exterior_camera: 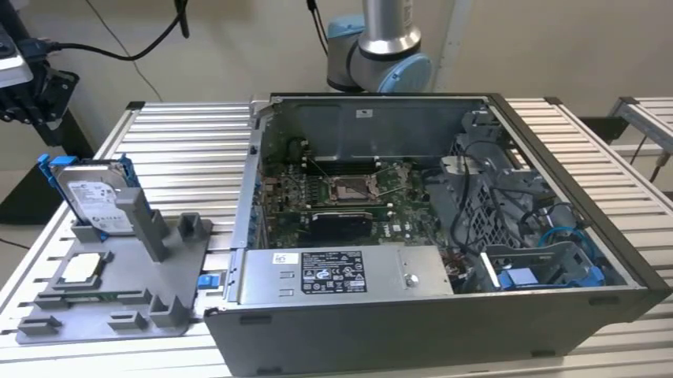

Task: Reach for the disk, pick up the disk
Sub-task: 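Pick up the disk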

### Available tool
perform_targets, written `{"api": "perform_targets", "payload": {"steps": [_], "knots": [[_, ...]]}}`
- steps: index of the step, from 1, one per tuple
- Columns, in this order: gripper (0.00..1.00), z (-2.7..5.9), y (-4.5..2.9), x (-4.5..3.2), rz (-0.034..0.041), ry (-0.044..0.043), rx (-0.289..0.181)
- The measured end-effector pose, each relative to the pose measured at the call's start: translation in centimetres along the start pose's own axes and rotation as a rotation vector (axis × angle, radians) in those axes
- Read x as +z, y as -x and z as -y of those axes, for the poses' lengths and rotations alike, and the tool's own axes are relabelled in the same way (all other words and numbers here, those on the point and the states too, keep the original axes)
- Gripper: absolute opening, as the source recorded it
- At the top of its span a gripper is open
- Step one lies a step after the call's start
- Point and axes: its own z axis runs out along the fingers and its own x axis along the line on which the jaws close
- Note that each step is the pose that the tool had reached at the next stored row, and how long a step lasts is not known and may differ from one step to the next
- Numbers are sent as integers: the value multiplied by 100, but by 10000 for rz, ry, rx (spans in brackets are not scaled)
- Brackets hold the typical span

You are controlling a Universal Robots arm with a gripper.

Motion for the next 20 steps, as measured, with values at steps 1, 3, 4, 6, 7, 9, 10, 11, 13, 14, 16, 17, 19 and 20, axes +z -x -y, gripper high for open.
{"api": "perform_targets", "payload": {"steps": [1, 3, 4, 6, 7, 9, 10, 11, 13, 14, 16, 17, 19, 20], "knots": [[0, 0, 0, 0, -4, 0, -107], [0, 0, 0, 0, -12, 0, -324], [0, 0, 0, 0, -16, 0, -430], [0, 0, 0, -1, -25, 0, -676], [0, 0, 0, -1, -30, 0, -802], [0, 0, 0, -2, -39, 0, -1042], [0, 0, 0, -2, -44, 0, -1179], [0, 0, 0, -2, -49, -1, -1299], [0, 0, 0, -2, -58, -1, -1548], [0, 0, 0, -3, -63, -1, -1671], [0, 0, 0, -3, -72, -1, -1905], [0, 0, 0, -3, -76, -1, -2009], [0, 0, 0, -4, -84, -1, -2229], [0, 0, 0, -4, -88, -1, -2332]]}}
